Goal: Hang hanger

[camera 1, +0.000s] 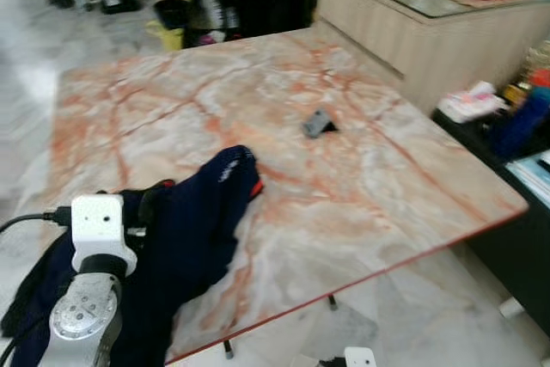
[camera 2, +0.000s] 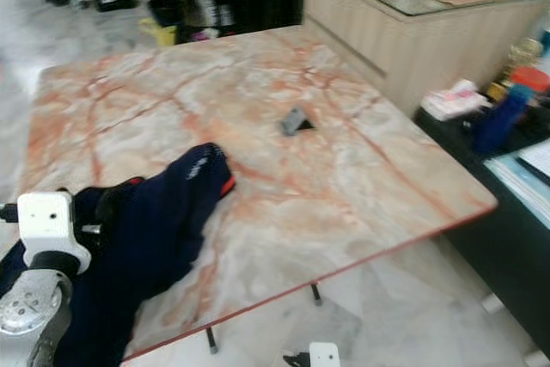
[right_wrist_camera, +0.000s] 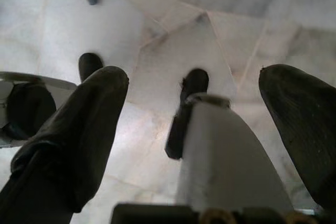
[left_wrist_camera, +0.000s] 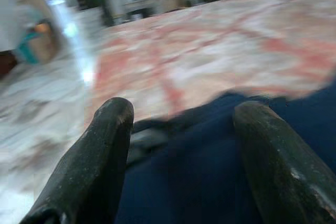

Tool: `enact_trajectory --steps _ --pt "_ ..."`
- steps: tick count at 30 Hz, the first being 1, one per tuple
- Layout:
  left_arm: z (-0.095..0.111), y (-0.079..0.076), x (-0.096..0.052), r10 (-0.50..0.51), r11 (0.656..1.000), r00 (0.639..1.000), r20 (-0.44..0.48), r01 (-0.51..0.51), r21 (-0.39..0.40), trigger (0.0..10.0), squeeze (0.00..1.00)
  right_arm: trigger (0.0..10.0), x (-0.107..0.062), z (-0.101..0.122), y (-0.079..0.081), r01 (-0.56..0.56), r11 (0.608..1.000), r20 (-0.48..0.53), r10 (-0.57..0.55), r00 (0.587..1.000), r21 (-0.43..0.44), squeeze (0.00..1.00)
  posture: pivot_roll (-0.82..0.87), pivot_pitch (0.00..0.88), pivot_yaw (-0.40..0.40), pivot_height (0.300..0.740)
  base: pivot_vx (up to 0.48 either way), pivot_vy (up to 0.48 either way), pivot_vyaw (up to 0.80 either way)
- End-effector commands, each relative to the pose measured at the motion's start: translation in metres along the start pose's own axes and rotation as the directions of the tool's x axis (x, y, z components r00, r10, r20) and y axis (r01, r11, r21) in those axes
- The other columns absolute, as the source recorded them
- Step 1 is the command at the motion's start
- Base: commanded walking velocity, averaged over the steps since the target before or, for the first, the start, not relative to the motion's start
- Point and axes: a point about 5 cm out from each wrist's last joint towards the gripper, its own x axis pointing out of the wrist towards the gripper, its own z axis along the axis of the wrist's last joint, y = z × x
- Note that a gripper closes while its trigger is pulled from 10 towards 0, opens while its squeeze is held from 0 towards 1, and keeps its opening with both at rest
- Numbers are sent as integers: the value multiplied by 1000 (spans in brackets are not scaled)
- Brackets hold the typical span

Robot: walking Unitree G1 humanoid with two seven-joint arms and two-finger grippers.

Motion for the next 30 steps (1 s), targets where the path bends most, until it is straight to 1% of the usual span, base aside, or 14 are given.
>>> enact_trajectory --steps 1,4,30 --pt "-1 2 -1 11 1000 1000 0 -11 8 10000 0 10000 -1 -5 7 -17 1000 -13 17 1000 8 0 99 96 5 740 0 311 531" --pt "1 0 0 2 1000 1000 8 -3 3 10000 0 10000 -1 -5 7 -15 999 -13 16 1000 32 0 97 99 6 740 0 312 177" --pt "5 -1 3 -7 1000 1000 26 7 -7 10000 0 10000 -1 -4 6 -7 999 -12 7 1000 40 0 101 118 2 740 0 315 0"
